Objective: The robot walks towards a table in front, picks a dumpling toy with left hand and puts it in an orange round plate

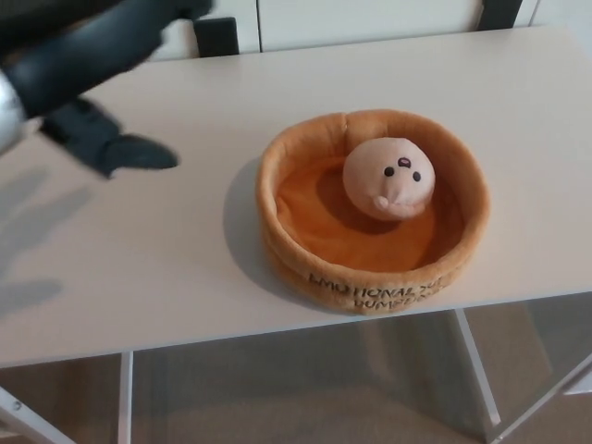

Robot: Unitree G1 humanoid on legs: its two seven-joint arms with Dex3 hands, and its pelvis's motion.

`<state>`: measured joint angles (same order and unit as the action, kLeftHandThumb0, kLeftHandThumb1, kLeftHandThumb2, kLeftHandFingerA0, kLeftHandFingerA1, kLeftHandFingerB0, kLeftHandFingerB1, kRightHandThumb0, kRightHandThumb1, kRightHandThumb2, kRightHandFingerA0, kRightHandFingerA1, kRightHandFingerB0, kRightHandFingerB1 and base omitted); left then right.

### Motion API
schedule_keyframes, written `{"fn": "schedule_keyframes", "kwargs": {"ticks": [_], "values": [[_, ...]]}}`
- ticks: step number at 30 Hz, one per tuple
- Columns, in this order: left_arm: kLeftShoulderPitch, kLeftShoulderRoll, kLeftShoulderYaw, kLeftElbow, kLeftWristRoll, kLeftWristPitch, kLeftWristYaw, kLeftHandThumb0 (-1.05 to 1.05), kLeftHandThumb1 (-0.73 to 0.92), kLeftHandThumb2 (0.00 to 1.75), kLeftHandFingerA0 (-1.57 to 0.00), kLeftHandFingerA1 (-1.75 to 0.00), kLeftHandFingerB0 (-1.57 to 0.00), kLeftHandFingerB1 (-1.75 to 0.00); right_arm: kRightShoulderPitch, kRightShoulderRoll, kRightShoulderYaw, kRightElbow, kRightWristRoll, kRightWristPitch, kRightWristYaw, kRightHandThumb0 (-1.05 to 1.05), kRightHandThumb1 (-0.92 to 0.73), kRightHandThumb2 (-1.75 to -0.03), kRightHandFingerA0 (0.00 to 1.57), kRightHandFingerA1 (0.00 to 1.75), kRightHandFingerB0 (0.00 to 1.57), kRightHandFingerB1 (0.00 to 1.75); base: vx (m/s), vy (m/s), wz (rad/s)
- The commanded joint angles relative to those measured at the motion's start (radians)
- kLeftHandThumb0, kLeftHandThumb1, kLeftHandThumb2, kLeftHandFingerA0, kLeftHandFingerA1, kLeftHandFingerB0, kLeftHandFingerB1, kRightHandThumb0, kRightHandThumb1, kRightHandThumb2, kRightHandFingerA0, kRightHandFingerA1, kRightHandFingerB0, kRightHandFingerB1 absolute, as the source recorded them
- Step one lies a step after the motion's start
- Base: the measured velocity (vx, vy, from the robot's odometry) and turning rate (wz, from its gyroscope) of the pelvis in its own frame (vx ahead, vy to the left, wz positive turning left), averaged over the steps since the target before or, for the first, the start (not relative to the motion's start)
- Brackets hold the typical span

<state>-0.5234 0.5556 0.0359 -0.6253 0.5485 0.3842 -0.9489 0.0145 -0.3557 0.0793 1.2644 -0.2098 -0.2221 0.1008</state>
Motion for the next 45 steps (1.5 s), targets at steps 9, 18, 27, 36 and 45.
{"fn": "schedule_keyframes", "kwargs": {"ticks": [9, 18, 27, 36, 45], "values": [[1.664, -0.129, 0.536, -0.013, -0.027, -0.864, 0.122, -0.32, 0.44, 0.58, -0.07, -0.27, -0.13, -0.29, 0.062, -0.024, 0.011, 0.047, -0.017, 0.03, 0.0, -0.31, -0.59, -0.57, 0.68, 0.44, 0.41, 0.35, 0.0, 0.0, 0.0], [1.694, 0.017, 0.23, 0.28, 0.242, -0.549, 0.417, -0.18, 0.56, 0.57, -0.74, -1.18, -0.27, -0.34, 0.106, -0.023, 0.017, 0.057, -0.02, 0.033, -0.013, -0.32, -0.61, -0.59, 0.72, 0.48, 0.42, 0.35, 0.0, 0.0, 0.0], [1.574, 0.093, 0.062, 0.478, 0.277, -0.435, 0.481, -0.26, 0.58, 0.57, -0.71, -0.93, -0.41, -0.43, 0.113, -0.023, 0.007, 0.057, -0.008, 0.032, -0.017, -0.31, -0.58, -0.58, 0.74, 0.47, 0.42, 0.35, 0.0, 0.0, 0.0], [1.293, 0.13, -0.149, 0.783, 0.29, -0.349, 0.471, -0.32, 0.58, 0.57, -0.55, -0.5, -0.8, -0.58, 0.104, -0.026, 0.014, 0.06, -0.014, 0.03, -0.01, -0.32, -0.6, -0.59, 0.71, 0.44, 0.42, 0.35, 0.0, 0.0, 0.0], [0.814, -0.004, -0.157, 1.528, 0.086, -0.429, 0.626, -0.39, 0.57, 0.57, -0.55, -0.5, -0.49, -0.39, 0.107, -0.008, 0.011, 0.063, -0.008, 0.034, -0.017, -0.33, -0.6, -0.59, 0.75, 0.52, 0.43, 0.35, 0.0, 0.0, 0.0]]}}
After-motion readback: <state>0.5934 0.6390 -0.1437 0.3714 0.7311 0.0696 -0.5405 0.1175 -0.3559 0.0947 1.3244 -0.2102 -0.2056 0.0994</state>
